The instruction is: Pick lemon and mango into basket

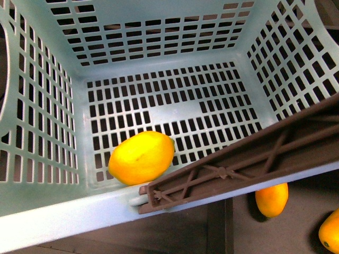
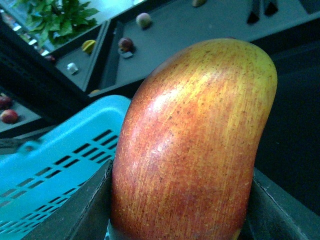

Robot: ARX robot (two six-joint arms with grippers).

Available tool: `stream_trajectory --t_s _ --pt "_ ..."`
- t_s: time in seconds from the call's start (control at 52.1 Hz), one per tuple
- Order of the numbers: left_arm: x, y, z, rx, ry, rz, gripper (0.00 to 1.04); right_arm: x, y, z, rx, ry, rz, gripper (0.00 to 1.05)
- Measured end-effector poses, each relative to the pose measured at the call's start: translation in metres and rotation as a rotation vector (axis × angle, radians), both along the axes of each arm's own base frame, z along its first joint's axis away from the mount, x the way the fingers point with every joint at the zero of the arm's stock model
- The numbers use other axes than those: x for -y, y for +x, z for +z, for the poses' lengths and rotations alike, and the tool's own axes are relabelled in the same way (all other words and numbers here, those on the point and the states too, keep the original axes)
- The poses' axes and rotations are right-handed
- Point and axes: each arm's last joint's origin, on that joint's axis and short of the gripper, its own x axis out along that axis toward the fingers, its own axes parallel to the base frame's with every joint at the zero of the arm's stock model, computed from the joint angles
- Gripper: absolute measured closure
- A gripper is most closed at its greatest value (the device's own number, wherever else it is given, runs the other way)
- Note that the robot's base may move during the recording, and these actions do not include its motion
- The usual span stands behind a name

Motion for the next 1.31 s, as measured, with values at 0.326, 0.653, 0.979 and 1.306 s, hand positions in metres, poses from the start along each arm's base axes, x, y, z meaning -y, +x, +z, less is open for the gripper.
stream_trajectory --t_s 0.326,0.653,0.979,1.306 --pt "0.000 0.000 0.000 -0.001 -0.001 -0.004 1.01 -0.055 -0.001 -0.001 0.010 0.015 0.158 0.42" --pt "0.000 0.000 0.000 0.001 0.001 0.000 1.01 -0.072 -0.003 -0.009 -0.007 0.009 0.201 0.42" --pt "0.000 0.000 0.000 0.000 -0.001 -0.003 1.01 -0.068 -0.005 -0.014 -0.022 0.026 0.165 0.08" --pt "0.000 0.000 -0.001 -0.007 0.000 0.001 1.01 -0.050 -0.014 -0.011 -0.006 0.039 0.074 0.09"
